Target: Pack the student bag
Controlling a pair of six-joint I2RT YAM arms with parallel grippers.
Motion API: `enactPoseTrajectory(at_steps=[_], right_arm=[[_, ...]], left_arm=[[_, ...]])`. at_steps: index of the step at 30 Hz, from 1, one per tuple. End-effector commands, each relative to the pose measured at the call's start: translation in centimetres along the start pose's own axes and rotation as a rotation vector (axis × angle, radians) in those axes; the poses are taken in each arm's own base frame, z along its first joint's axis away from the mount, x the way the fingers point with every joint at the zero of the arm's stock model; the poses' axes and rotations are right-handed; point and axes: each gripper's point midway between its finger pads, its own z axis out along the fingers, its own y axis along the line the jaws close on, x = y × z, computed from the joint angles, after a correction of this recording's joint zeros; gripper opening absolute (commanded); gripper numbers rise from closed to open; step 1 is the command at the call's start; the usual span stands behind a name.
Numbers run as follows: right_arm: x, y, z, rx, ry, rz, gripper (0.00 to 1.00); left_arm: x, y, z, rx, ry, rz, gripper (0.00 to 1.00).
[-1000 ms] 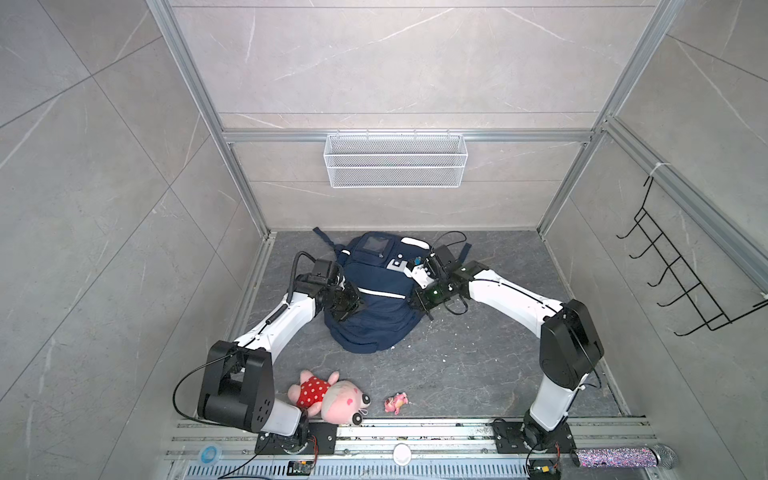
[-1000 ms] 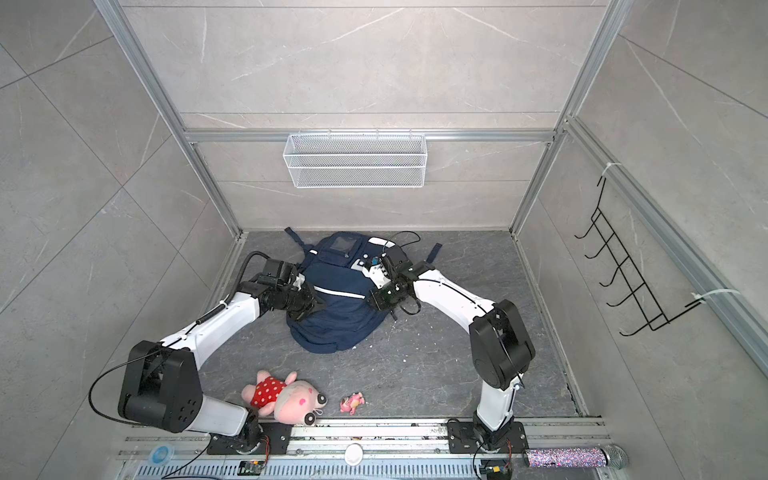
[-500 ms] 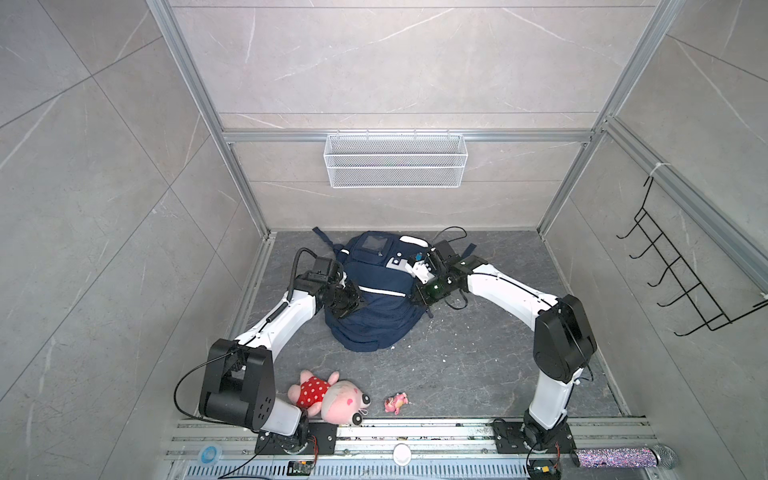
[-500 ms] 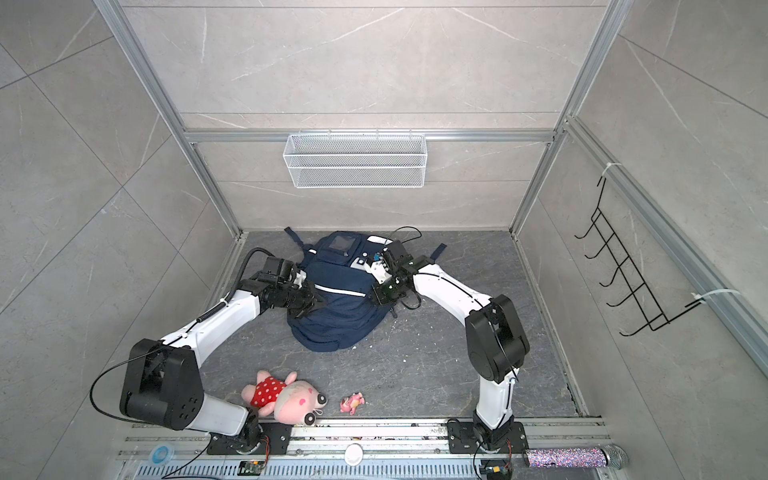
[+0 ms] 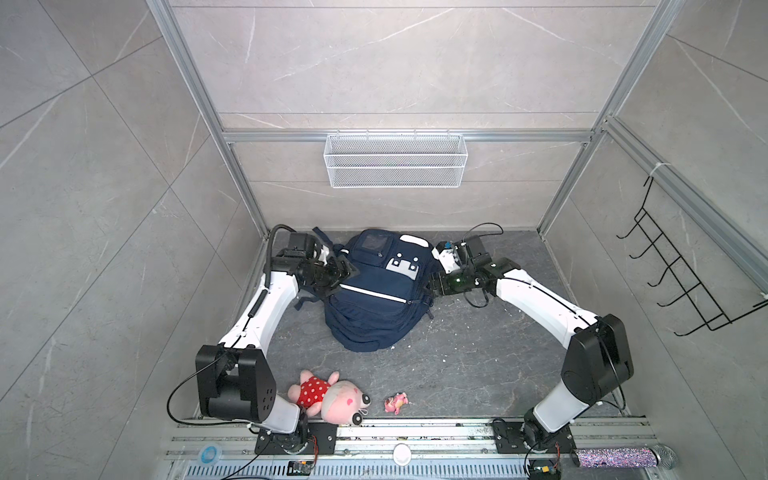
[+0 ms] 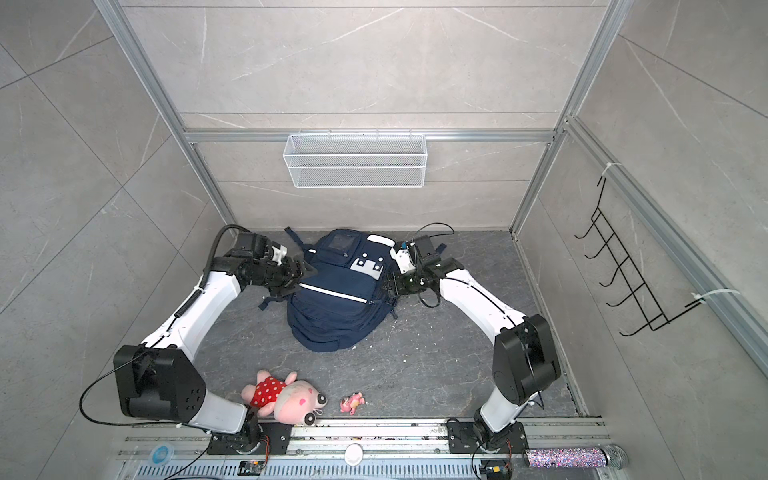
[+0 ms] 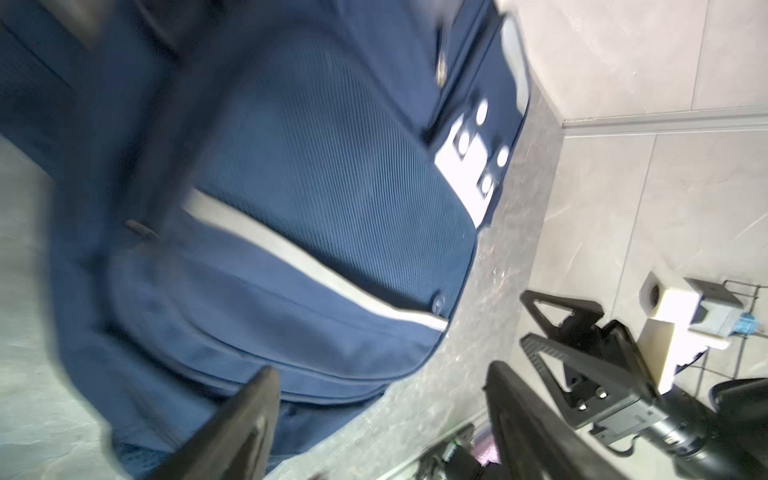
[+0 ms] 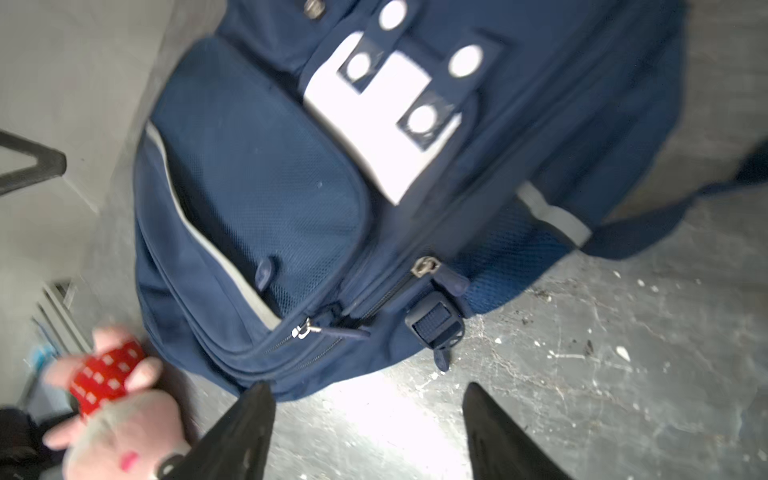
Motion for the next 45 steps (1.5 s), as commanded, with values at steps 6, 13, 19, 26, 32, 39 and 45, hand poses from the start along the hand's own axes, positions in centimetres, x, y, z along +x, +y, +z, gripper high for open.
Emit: enactPoseTrajectory(at_steps=[6, 13, 19, 26, 32, 39, 45], right_arm=[[0.7, -6.1, -0.1, 0.067, -0.045, 0.341, 0.81], [1.0, -6.9, -1.2, 0.096, -0.055, 0.349, 0.93], [1.7, -8.1, -1.9, 0.123, -0.063, 0.383, 0.98], [2.1, -9.9, -1.5, 0.146, -0.051, 0.433, 0.97], [2.2, -11.2, -0.6, 0.140, -0.049, 0.473, 0.98], [4.5, -11.9, 1.8, 0.110, -0.011, 0.501, 0.98], [6.4, -10.6, 4.1, -0.037, 0.007, 0.517, 0.97]], left_arm=[[-5.9, 6.4, 2.7, -0.052, -0.031, -0.052, 0.87], [-4.9, 8.8, 7.7, -0.051, 0.083, -0.078, 0.84], [1.3, 8.2, 9.9, -0.059, 0.194, -0.048, 0.82], [9.3, 7.4, 11.0, -0.082, 0.278, -0.058, 0.80], [11.5, 6.3, 11.2, -0.095, 0.279, -0.044, 0.80], [9.9, 5.4, 11.2, -0.111, 0.277, 0.003, 0.80], [8.6, 5.0, 11.7, -0.102, 0.269, -0.002, 0.80]])
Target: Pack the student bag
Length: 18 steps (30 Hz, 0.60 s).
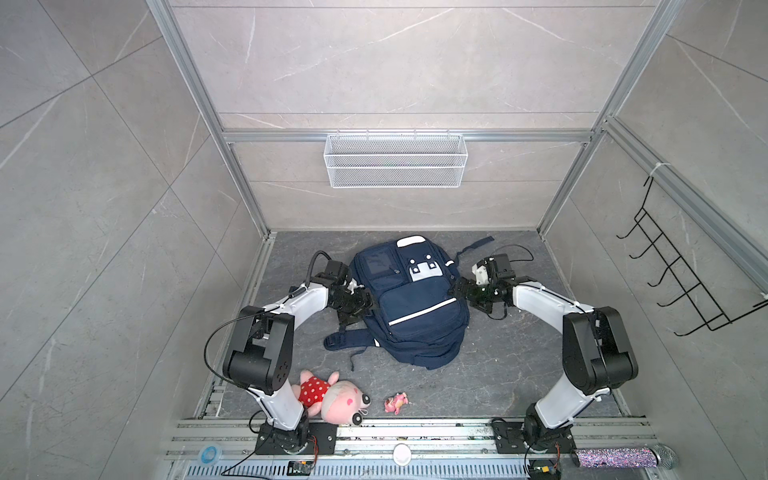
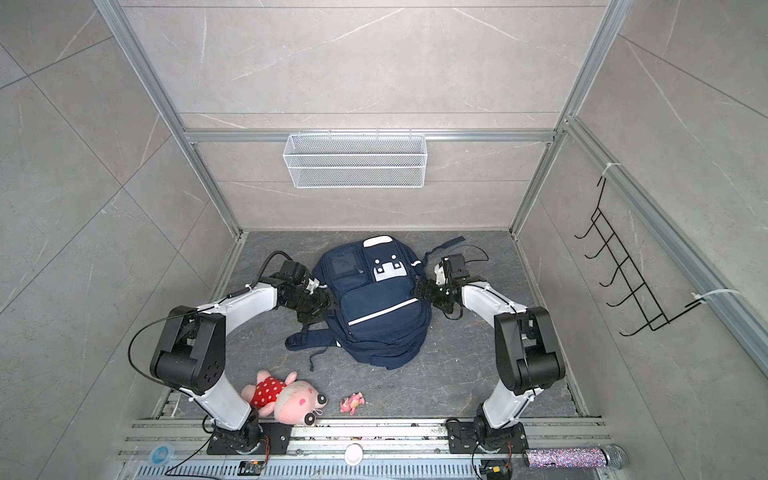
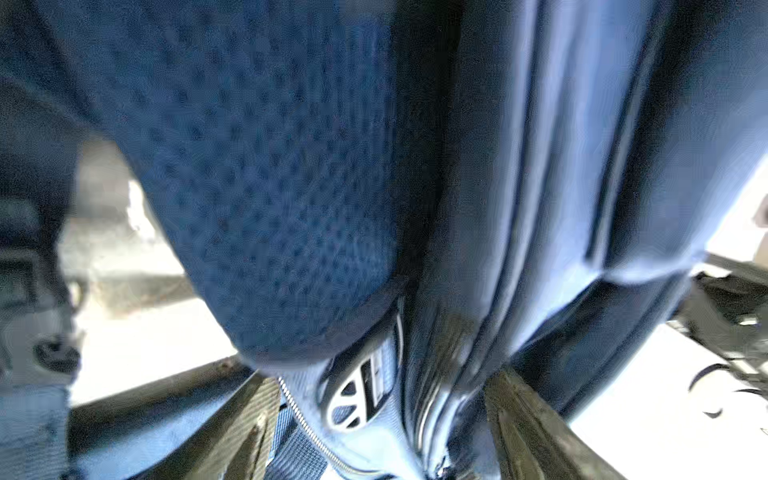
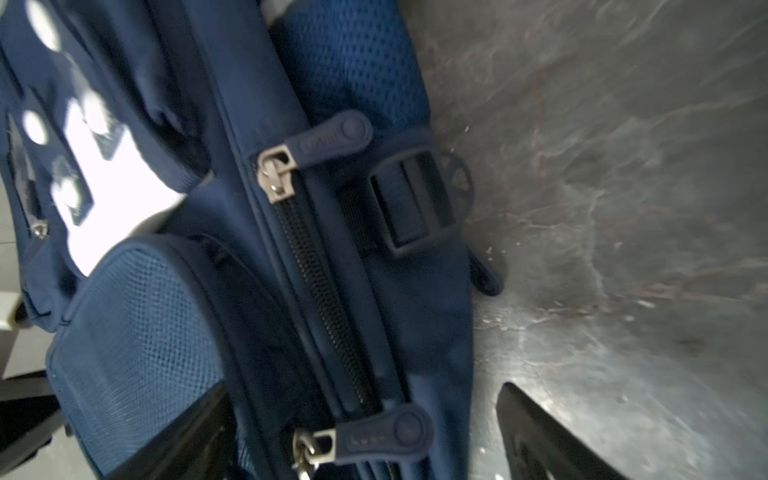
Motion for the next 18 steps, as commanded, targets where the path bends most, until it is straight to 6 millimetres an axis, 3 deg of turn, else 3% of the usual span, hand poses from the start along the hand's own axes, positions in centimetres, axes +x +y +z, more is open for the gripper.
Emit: enactPoseTrajectory(at_steps=[1, 11, 18], right_arm=[[1.6, 0.8, 1.5, -0.112, 0.048, 0.014, 0.97], [5.3, 2.0, 1.2, -0.193, 0.126, 0.000, 0.90], [6.9, 2.4, 0.1, -0.175, 0.140, -0.026, 0.87]], left_arm=[[-1.0, 0.1, 0.1, -0.017, -0.002, 0.003, 0.79], [-4.1, -1.5, 2.0, 0.036, -0.011, -0.011, 0.79], [-4.2, -1.4, 2.4, 0.037, -0.006, -0.009, 0.78]])
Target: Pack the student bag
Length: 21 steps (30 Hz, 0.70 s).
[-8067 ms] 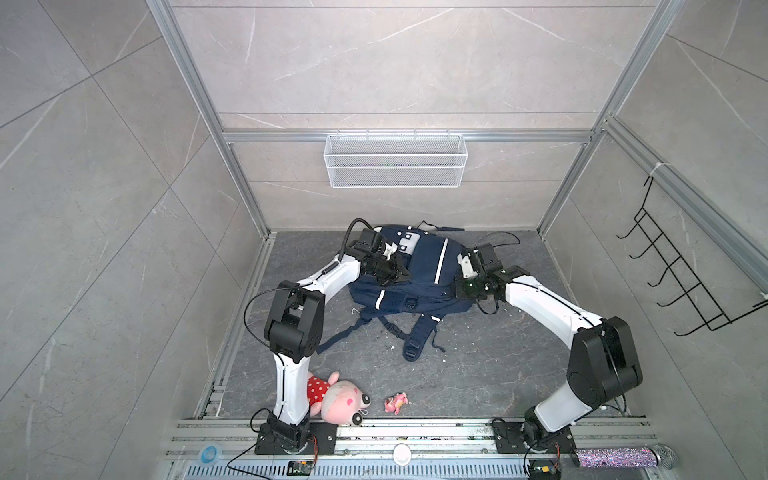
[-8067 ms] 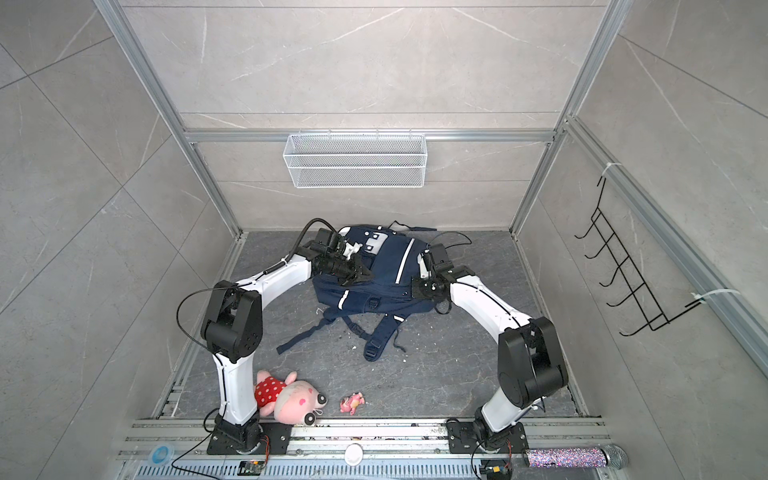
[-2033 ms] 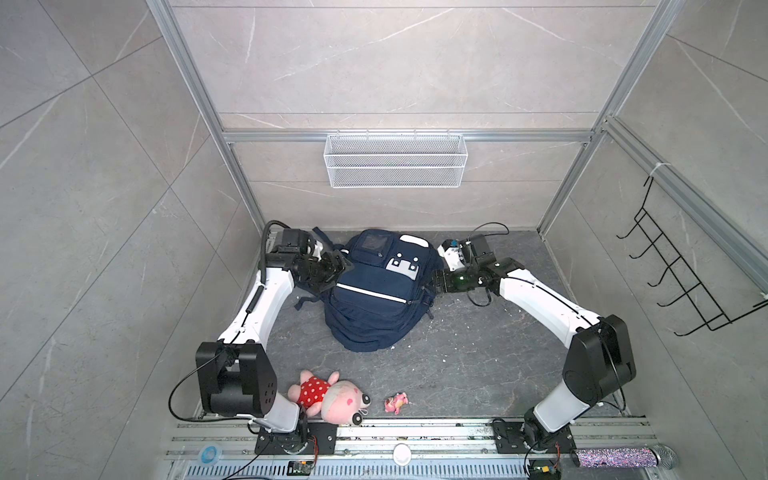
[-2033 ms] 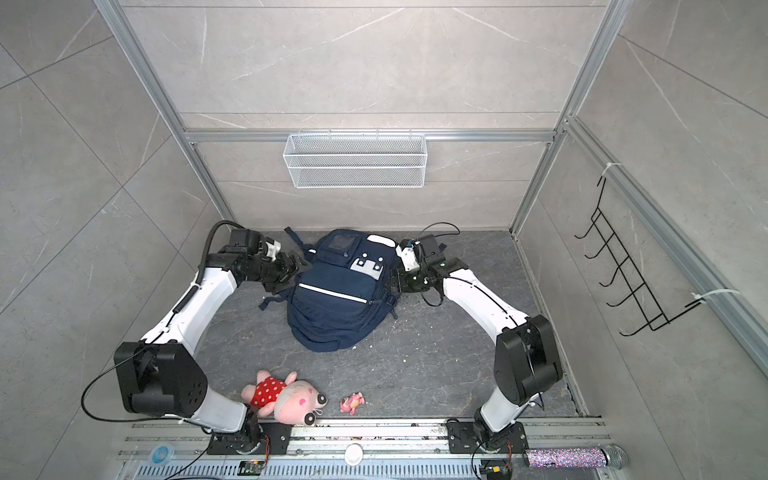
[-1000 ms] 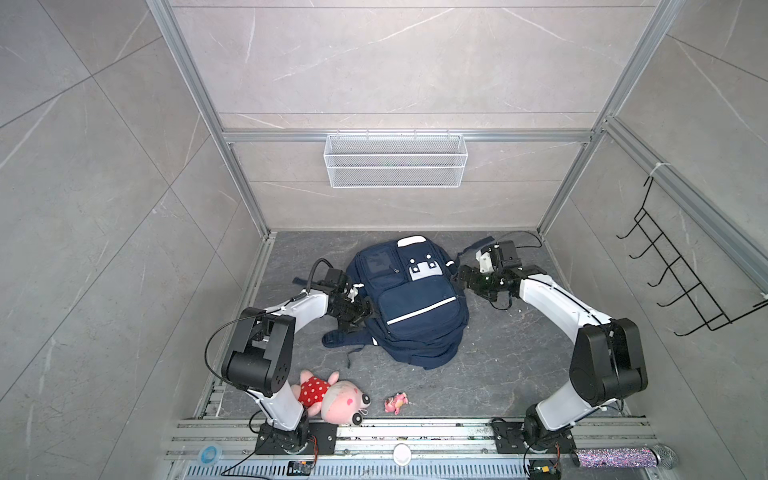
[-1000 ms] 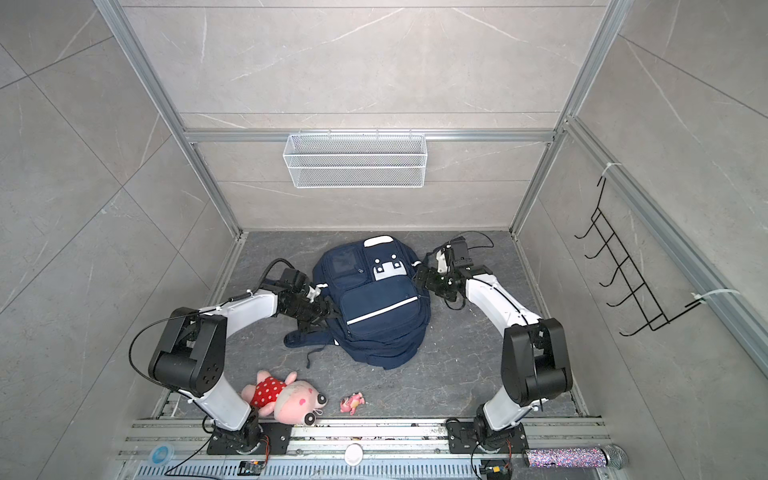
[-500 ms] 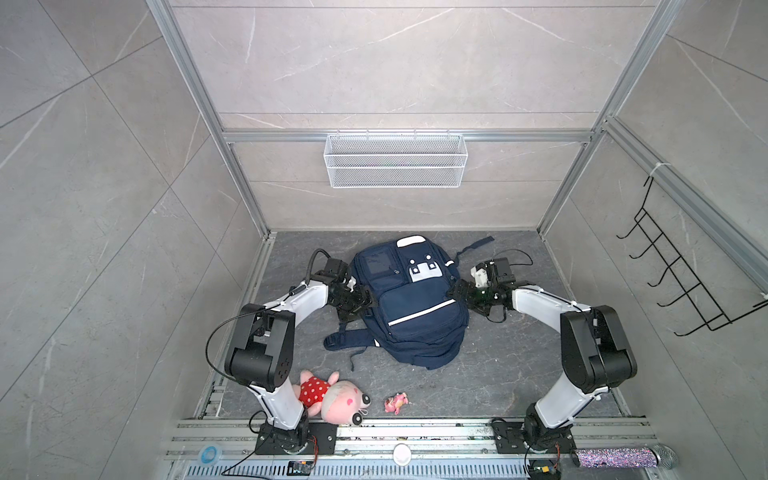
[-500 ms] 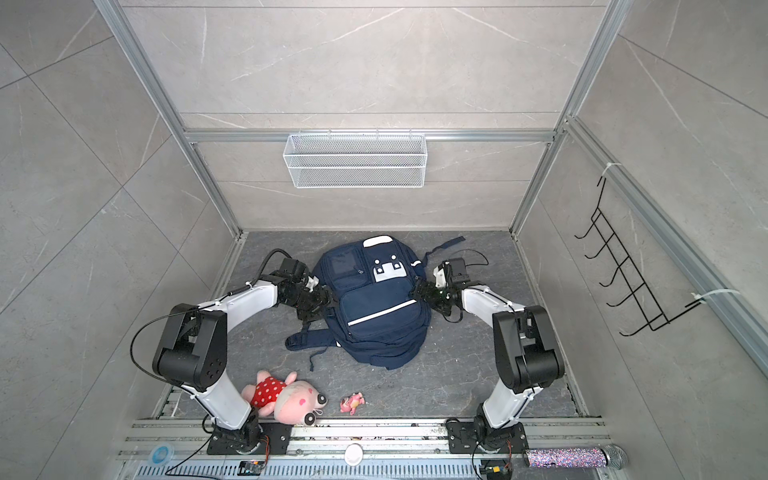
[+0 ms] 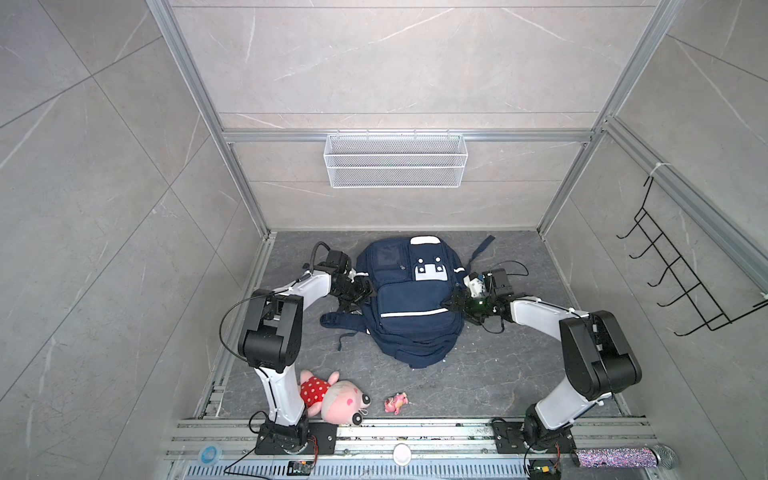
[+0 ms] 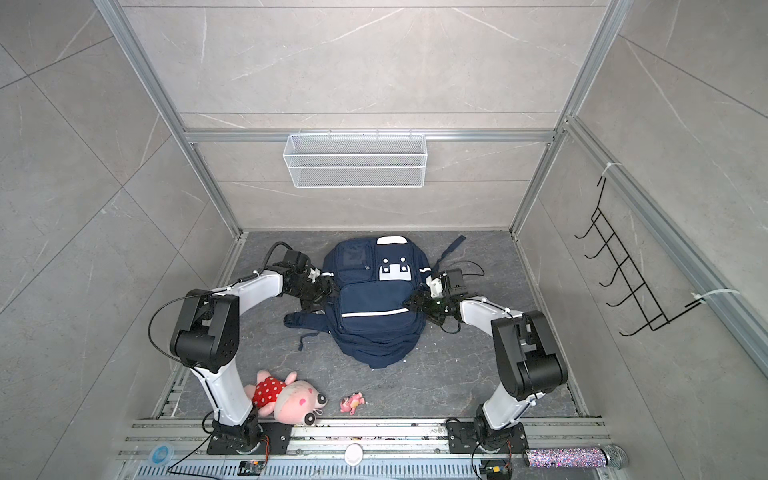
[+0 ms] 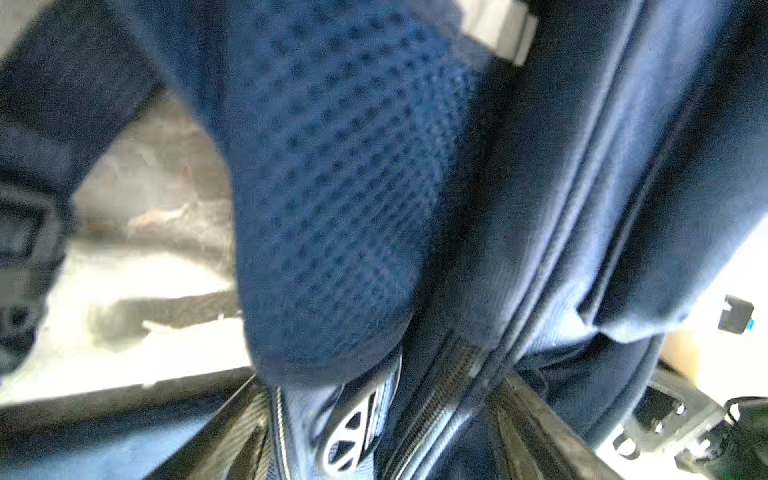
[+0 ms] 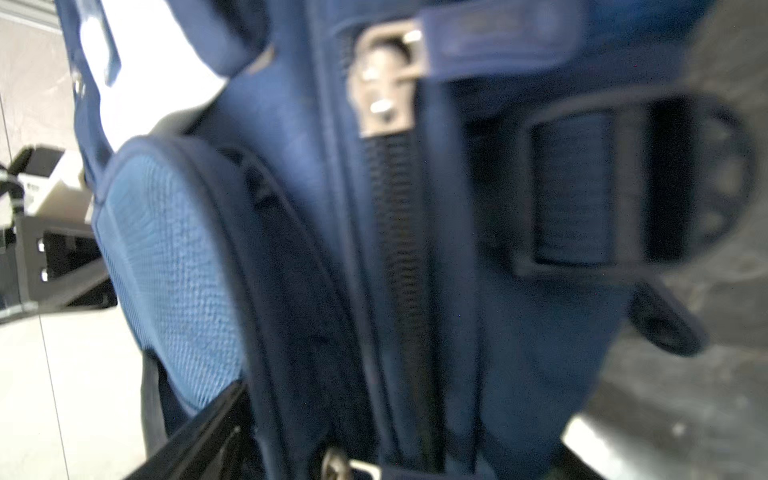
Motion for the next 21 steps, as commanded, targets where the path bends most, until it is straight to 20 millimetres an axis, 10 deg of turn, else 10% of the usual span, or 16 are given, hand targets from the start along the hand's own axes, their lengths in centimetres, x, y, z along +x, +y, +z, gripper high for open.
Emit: enactPoseTrajectory(at_steps=[1, 9, 21], right_arm=[[2.4, 0.6, -0.4, -0.010, 0.068, -0.007, 0.87], [-0.1, 1.8, -3.1, 0.071, -0.021, -0.065, 0.94], [-8.0, 1.6, -15.9, 0.489, -0.481, -0.261, 1.00]], left_arm=[[0.1, -0.5, 0.7, 0.015, 0.014, 0.008, 0.78], [-0.5, 0.0, -1.8, -0.034, -0.045, 0.033, 0.84], [-2.0, 2.5, -14.7, -0.299, -0.379, 0.281, 1.00]])
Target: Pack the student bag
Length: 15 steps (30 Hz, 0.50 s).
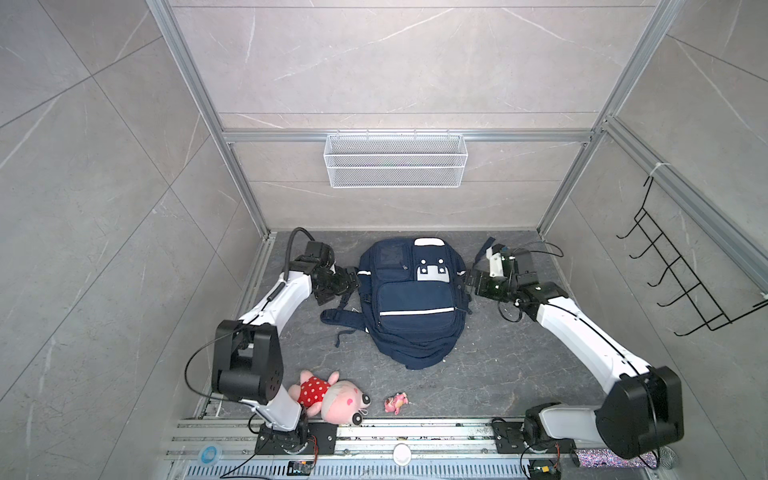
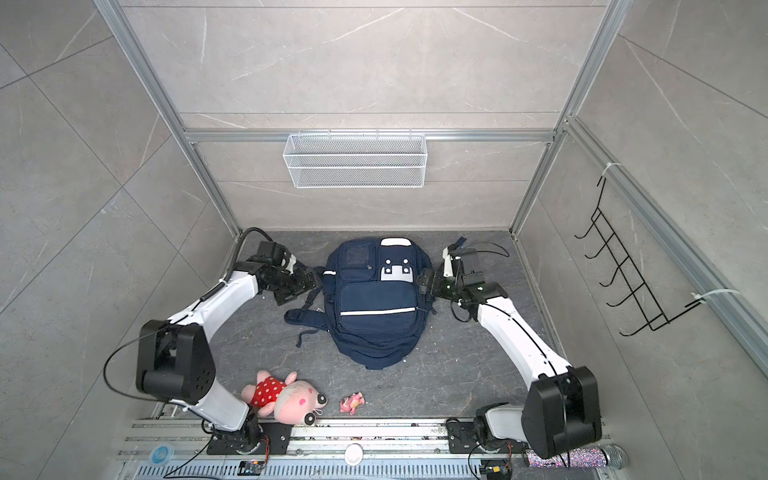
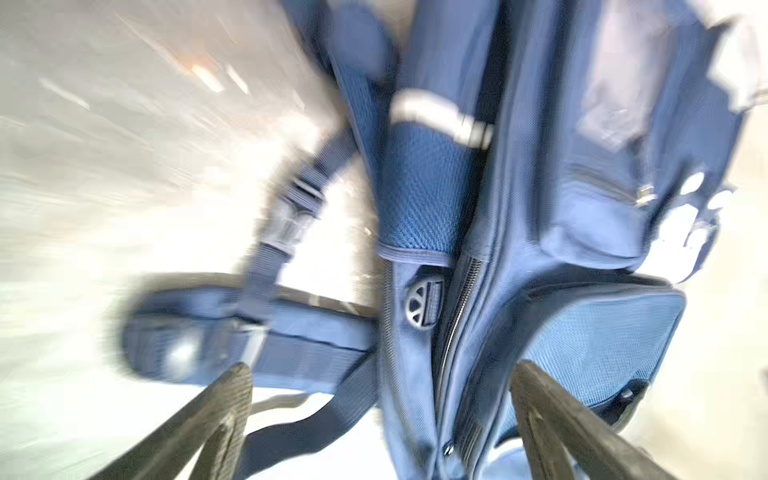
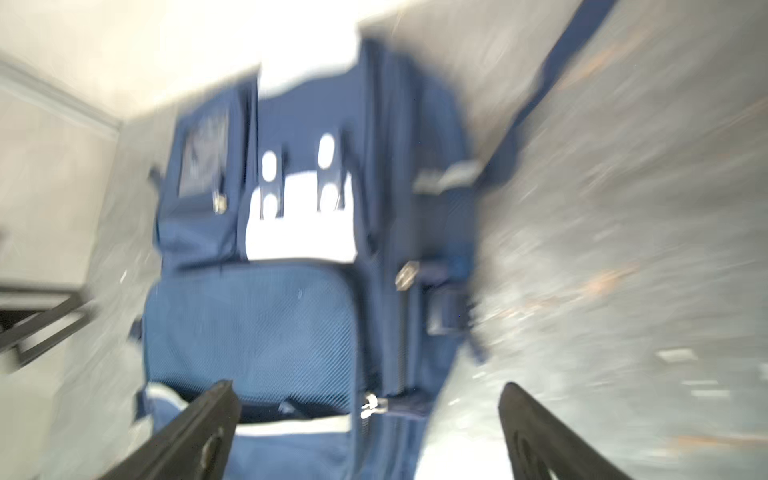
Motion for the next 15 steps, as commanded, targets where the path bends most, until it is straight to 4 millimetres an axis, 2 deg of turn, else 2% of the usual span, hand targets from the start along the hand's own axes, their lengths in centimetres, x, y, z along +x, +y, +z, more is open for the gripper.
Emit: enactPoseTrajectory(at_steps=[1, 4, 7, 9, 11, 13, 15], right_arm=[[-1.2, -4.1, -1.6, 0.204, -0.057, -0.051, 1.00], [-2.2, -6.8, -2.3, 0.279, -0.131, -0.018, 0.99], [-2.5, -11.8, -3.0, 0.398, -0.234, 0.126, 1.00], [-1.8, -15.3, -3.2, 0.492, -0.278, 0.235, 1.00], [-1.0, -18.2, -3.3, 0.585, -0.313, 0.296, 1.00], [-0.7, -19.3, -2.8, 0.595, -0.355, 0.276, 1.00], [-0.9, -18.9, -1.5, 0.534, -0.375, 0.190, 1.00]], left_arm=[[-0.5, 2.4, -3.6, -0.107, -0.107, 0.105, 1.00], [-1.2, 4.0, -5.5, -0.134, -0.215, 0.080, 1.00], [-1.0, 5.7, -4.8, -0.152, -0.230, 0.048, 1.00], [-1.3, 8.0, -4.5, -0.266, -0.263, -0.003, 1.00], [-2.0, 10.0, -5.0, -0.369, -0.336, -0.018, 1.00], [-2.8, 11.2, -5.5, -0.427, -0.418, -0.011, 1.00], [-3.1, 12.3, -5.1, -0.463, -0.472, 0.004, 1.00]])
